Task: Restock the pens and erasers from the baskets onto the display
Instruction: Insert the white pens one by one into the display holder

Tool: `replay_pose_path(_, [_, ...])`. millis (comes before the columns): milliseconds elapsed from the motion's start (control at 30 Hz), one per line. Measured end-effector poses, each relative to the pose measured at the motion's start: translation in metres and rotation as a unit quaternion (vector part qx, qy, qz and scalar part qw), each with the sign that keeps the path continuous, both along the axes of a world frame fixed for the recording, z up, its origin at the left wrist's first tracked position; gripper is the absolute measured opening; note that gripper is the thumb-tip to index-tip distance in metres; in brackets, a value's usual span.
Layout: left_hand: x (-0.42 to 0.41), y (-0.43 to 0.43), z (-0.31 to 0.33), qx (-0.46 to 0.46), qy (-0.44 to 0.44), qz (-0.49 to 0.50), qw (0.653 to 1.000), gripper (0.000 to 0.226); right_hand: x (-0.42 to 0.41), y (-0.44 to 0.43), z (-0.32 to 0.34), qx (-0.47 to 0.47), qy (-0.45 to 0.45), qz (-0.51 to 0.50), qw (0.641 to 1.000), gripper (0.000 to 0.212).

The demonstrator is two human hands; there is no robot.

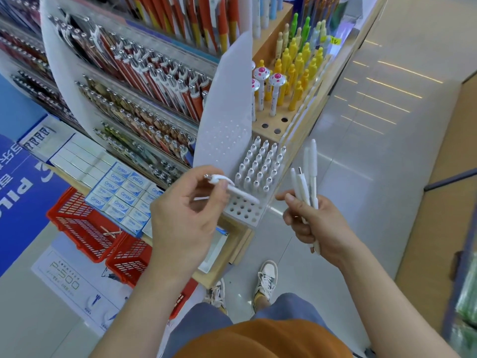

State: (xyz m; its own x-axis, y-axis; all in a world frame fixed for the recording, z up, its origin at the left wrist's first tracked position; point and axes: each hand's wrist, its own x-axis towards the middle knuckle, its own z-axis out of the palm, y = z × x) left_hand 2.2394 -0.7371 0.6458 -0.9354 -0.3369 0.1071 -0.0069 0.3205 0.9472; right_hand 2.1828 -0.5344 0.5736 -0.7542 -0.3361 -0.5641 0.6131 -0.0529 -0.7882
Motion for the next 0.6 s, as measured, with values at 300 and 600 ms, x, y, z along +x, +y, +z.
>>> replay_pose_path(300, [-0.005,0.003,-0.034,0.002,-0.079,-0.047,0.996,0.022,0.006,0.003,-0.013,0.036,-0.028,-0.059,0.997,0.027])
replay_pose_path(600, [-0.021,0.018,-0.071,0.021,-0.12,-0.084,0.989,0.018,0.004,0.002,-0.019,0.056,-0.034,-0.056,0.996,0.015])
